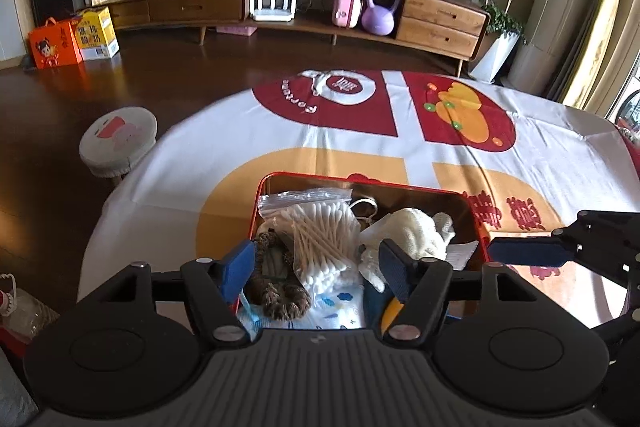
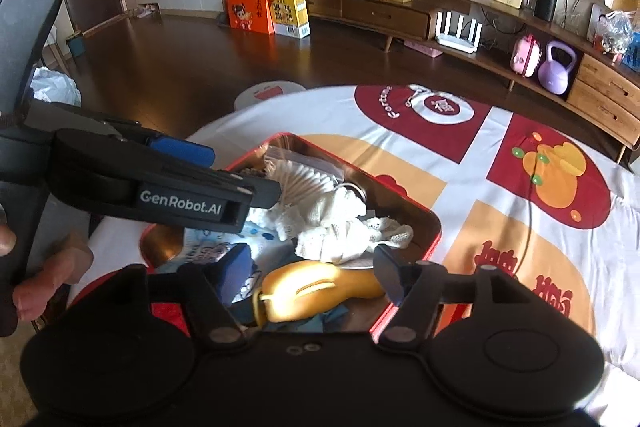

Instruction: Organize soft objects

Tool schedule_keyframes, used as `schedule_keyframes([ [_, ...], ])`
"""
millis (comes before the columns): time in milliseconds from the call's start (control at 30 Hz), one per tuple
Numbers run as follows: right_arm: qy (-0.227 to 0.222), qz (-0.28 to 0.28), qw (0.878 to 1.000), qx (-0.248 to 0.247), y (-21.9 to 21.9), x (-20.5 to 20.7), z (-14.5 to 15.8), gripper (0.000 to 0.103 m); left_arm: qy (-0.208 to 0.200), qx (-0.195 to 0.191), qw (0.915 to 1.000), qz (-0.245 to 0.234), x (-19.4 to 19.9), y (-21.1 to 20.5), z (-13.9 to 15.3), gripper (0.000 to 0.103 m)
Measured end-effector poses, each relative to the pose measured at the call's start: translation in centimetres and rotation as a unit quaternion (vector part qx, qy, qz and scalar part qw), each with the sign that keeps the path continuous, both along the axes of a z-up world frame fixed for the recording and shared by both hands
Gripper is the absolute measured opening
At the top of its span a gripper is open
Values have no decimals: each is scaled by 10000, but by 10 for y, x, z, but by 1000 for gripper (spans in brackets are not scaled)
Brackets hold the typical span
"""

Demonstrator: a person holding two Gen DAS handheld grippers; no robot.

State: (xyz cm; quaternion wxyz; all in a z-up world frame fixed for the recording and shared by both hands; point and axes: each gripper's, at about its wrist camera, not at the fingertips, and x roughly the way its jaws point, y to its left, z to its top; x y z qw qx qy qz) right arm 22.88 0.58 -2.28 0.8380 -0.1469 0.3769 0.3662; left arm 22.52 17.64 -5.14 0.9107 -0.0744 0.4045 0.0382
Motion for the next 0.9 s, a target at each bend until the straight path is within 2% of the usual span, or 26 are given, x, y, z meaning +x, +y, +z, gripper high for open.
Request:
schedule_keyframes([
  [267, -95, -47, 9998, 153, -16, -20, 16, 75, -226, 108, 9997, -64, -27, -12, 20, 73],
  [600, -152, -182, 9980, 589, -43, -45, 32, 83, -627, 154, 9979, -107, -69, -24, 42, 77],
  [667, -148, -239, 9973, 679, -49, -49, 34, 85, -724, 176, 9972, -67, -79, -27, 45, 83],
  [833, -194, -274, 9954, 895, -64, -61, 37, 92, -913, 165, 9957, -6, -100, -36, 47, 84],
  [900, -266, -301, 9945, 967, -69, -66, 38, 93, -965, 221, 9951, 15, -107, -39, 49, 88],
])
